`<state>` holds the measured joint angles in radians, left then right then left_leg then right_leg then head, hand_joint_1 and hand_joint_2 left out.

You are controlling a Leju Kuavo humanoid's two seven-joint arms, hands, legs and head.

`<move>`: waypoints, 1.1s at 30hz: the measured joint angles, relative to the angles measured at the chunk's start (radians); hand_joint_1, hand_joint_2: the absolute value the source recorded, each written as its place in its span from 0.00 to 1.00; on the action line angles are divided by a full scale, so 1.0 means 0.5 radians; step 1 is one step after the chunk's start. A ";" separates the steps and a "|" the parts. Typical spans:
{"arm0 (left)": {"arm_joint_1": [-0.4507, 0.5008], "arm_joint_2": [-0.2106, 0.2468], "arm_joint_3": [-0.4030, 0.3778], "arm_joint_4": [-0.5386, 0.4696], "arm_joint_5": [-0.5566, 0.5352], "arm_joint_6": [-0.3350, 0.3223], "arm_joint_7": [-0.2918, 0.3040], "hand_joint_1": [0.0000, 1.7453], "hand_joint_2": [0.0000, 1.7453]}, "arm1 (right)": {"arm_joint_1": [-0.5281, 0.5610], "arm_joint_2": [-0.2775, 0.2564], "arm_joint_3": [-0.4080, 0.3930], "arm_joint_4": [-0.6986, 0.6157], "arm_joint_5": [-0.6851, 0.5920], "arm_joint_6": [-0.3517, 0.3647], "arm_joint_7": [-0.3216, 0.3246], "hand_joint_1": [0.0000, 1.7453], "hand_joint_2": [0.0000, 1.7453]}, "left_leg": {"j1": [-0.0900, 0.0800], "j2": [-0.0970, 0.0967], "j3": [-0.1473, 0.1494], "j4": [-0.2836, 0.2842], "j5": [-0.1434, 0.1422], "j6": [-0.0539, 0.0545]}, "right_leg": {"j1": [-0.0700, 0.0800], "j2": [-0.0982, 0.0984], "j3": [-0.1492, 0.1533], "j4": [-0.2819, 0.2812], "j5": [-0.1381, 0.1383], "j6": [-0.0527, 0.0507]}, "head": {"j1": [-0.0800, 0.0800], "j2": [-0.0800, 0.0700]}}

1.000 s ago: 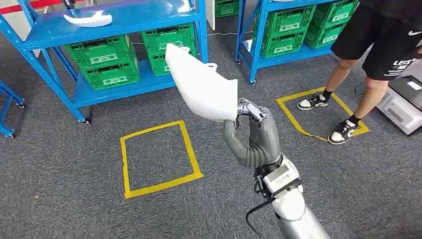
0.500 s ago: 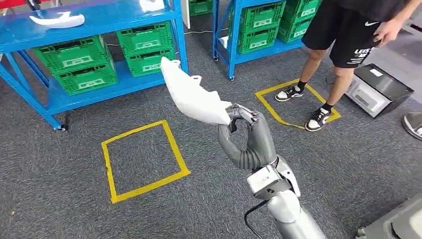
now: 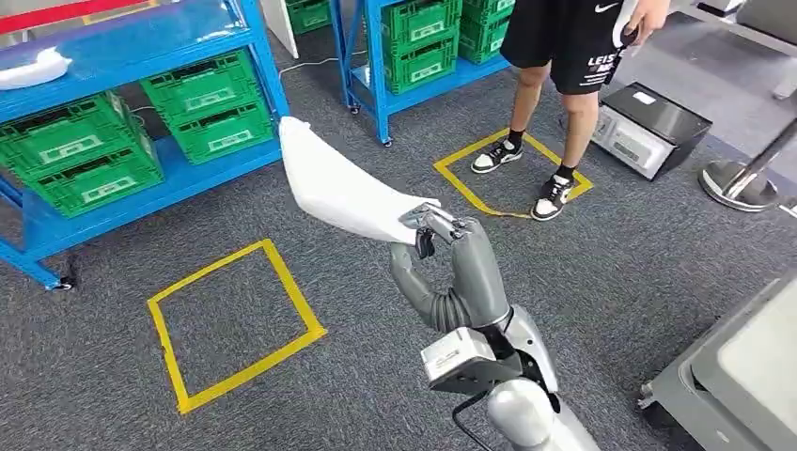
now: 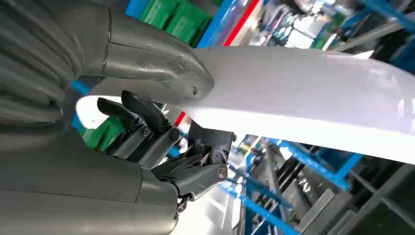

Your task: Take the parts from the cabinet and place them on the table.

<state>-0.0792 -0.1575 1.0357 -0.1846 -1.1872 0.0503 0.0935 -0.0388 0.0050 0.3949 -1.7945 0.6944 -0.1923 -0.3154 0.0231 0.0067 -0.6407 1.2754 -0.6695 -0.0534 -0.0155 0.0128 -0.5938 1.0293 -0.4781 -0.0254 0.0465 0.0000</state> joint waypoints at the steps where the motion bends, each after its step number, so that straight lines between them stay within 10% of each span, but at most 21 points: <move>1: 0.008 0.011 0.000 -0.001 -0.006 0.000 0.002 0.00 1.00 | 0.009 0.000 0.022 -0.021 0.025 0.000 0.036 1.00 1.00 | -0.003 -0.003 -0.046 0.095 -0.017 0.005 | 0.006 0.026 -0.003 0.002 0.002 -0.003 | 0.000 0.000; 3: 0.020 0.033 -0.002 -0.004 -0.031 -0.002 0.001 0.00 1.00 | 0.005 0.000 0.072 -0.067 0.043 -0.004 0.101 1.00 1.00 | -0.011 -0.011 -0.001 -0.010 0.100 0.025 | 0.012 0.081 -0.005 0.009 0.003 -0.004 | 0.000 0.000; 5: 0.018 0.053 -0.012 -0.008 -0.044 -0.005 -0.008 0.00 1.00 | -0.014 0.000 0.081 -0.099 0.025 -0.017 0.124 1.00 1.00 | -0.015 -0.072 0.155 -0.348 0.277 0.055 | 0.016 0.127 -0.003 0.013 0.006 0.000 | 0.000 0.000; 6: 0.019 0.067 -0.016 -0.012 -0.053 -0.007 -0.012 0.00 1.00 | -0.026 0.000 0.081 -0.104 0.004 -0.024 0.136 1.00 1.00 | -0.015 -0.160 0.199 -0.457 0.273 0.072 | 0.014 0.140 -0.006 0.014 0.010 0.007 | 0.002 0.000; 10: 0.009 0.079 -0.021 -0.021 -0.053 0.011 -0.094 0.00 1.00 | -0.051 -0.002 0.079 -0.104 -0.117 -0.025 0.067 1.00 1.00 | -0.029 -0.117 0.218 -0.494 0.283 0.086 | 0.008 0.224 -0.033 -0.007 0.046 0.070 | 0.001 0.000; 11: 0.005 0.076 -0.024 -0.022 -0.053 0.013 -0.114 0.00 1.00 | -0.050 -0.008 0.073 -0.101 -0.145 -0.024 0.035 1.00 1.00 | -0.004 -0.088 0.221 -0.521 0.306 0.104 | 0.014 0.217 -0.047 0.000 0.047 0.076 | 0.000 0.000; 13: -0.013 0.082 -0.034 -0.027 -0.053 0.013 -0.134 0.00 1.00 | -0.068 -0.021 0.055 -0.067 -0.196 -0.027 -0.053 1.00 1.00 | -0.009 -0.043 0.215 -0.531 0.318 0.125 | 0.024 0.049 -0.119 0.145 -0.062 0.087 | 0.017 0.000; 15: -0.018 0.085 -0.034 -0.027 -0.050 0.005 -0.136 0.00 1.00 | -0.077 -0.025 0.050 -0.018 -0.211 -0.031 -0.103 1.00 1.00 | -0.014 0.009 0.205 -0.527 0.318 0.127 | 0.018 0.002 -0.260 0.449 -0.206 0.104 | 0.018 0.000; 17: -0.023 0.092 -0.037 -0.027 -0.056 -0.011 -0.135 0.00 1.00 | -0.077 -0.026 0.050 0.029 -0.214 -0.038 -0.118 1.00 1.00 | -0.015 0.071 0.194 -0.518 0.317 0.127 | 0.013 -0.010 -0.325 0.601 -0.234 0.113 | 0.018 -0.001; 20: -0.036 0.095 -0.069 -0.027 -0.141 -0.048 -0.094 0.00 1.00 | -0.068 -0.030 0.050 0.037 -0.205 -0.080 -0.112 1.00 1.00 | -0.015 0.135 0.193 -0.508 0.310 0.119 | 0.012 -0.057 -0.075 0.179 -0.033 0.103 | 0.018 0.000; 21: -0.037 0.095 -0.089 -0.027 -0.193 -0.065 -0.064 0.00 1.00 | -0.068 -0.035 0.050 0.034 -0.206 -0.090 -0.111 1.00 1.00 | -0.018 0.155 0.198 -0.503 0.305 0.112 | 0.022 -0.155 0.027 -0.004 -0.012 0.087 | 0.018 -0.001; 26: -0.044 0.103 -0.260 -0.022 -0.415 -0.157 0.063 0.00 1.00 | -0.071 -0.072 0.049 0.021 -0.278 -0.077 -0.094 1.00 1.00 | -0.034 0.230 0.215 -0.516 0.299 0.054 | 0.025 -0.070 0.012 -0.034 0.010 0.023 | 0.015 0.000; 29: -0.062 0.110 -0.322 -0.021 -0.420 -0.162 0.077 0.00 1.00 | -0.134 -0.073 0.049 0.020 -0.308 -0.025 -0.067 1.00 1.00 | -0.020 0.027 0.105 -0.262 0.127 0.036 | 0.011 -0.029 0.016 -0.044 0.031 -0.006 | 0.011 0.000; 31: -0.061 0.113 -0.349 -0.020 -0.423 -0.143 0.089 0.00 1.00 | -0.155 -0.075 0.049 0.023 -0.329 0.007 -0.060 1.00 1.00 | -0.020 -0.002 -0.034 0.043 0.009 0.028 | 0.014 0.015 0.012 -0.042 0.033 -0.009 | 0.011 0.000; 33: -0.061 0.114 -0.369 -0.018 -0.465 -0.142 0.113 0.00 1.00 | -0.163 -0.076 0.049 0.033 -0.348 0.027 -0.057 1.00 1.00 | -0.019 -0.004 -0.039 0.040 0.082 0.028 | 0.014 0.064 0.012 -0.034 0.033 -0.008 | 0.011 0.000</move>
<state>-0.1098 -0.1007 0.8511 -0.1938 -1.4199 -0.0206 0.1500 -0.1204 -0.0332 0.4196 -1.7780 0.5203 -0.1789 -0.3441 0.0137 0.0046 -0.6600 1.2952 -0.6287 -0.0395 -0.0087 0.0449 -0.5877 1.0123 -0.4616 -0.0294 0.0523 0.0000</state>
